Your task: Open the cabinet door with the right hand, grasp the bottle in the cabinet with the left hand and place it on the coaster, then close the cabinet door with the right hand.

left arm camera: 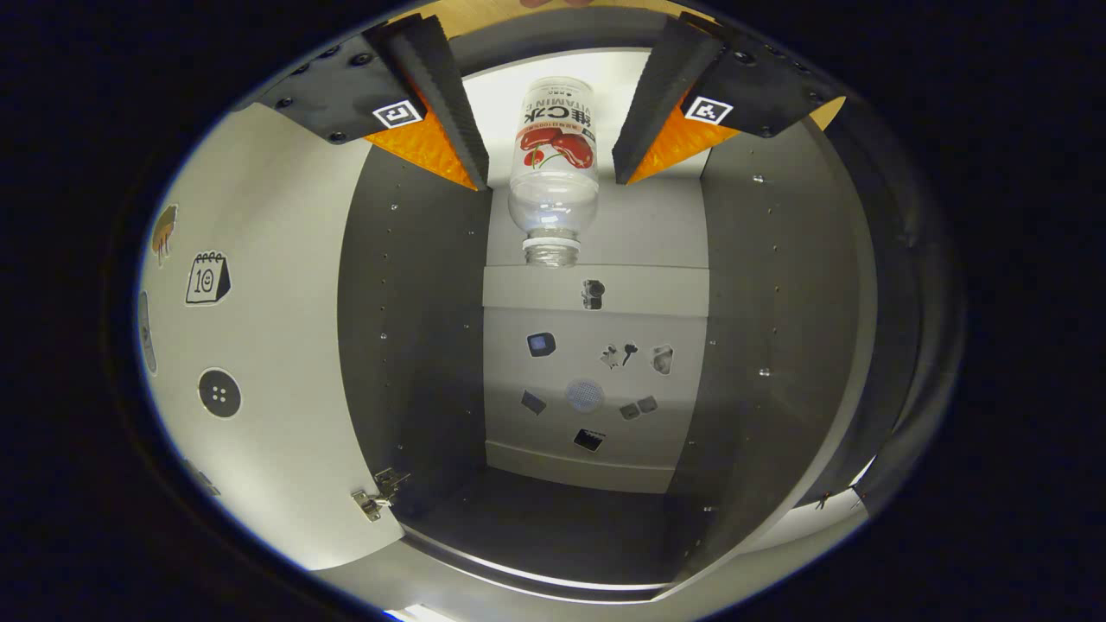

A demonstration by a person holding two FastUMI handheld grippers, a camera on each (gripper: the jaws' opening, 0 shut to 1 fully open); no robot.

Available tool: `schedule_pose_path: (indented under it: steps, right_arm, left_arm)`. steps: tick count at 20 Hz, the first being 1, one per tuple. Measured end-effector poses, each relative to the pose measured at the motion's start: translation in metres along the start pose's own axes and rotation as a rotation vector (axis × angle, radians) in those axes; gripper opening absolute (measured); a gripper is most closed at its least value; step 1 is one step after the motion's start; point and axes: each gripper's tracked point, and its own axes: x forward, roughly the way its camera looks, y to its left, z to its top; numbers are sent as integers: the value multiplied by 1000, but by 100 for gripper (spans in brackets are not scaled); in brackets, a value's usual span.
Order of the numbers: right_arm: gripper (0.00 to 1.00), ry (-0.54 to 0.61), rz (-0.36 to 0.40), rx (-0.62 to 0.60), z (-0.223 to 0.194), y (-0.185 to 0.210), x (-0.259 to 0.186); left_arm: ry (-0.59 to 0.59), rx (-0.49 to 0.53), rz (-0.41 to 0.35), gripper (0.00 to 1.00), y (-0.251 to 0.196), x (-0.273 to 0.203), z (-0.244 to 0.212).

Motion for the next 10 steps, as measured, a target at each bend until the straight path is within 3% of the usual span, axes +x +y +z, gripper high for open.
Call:
schedule_pose_path:
  steps: [1, 2, 3, 10]
  right_arm:
    - [8, 3, -1, 0, -1, 3, 3]
    - [8, 6, 0, -1, -2, 7, 9]
    - [16, 9, -1, -3, -2, 10, 11]
    - [16, 45, -19, 8, -16, 14, 27]
  left_arm:
    - [0, 6, 3, 94, 1, 5, -1]
    - [-1, 9, 4, 94, 2, 9, -2]
    - [-4, 8, 2, 94, 2, 14, -2]
    - [8, 12, -7, 94, 0, 44, -9]
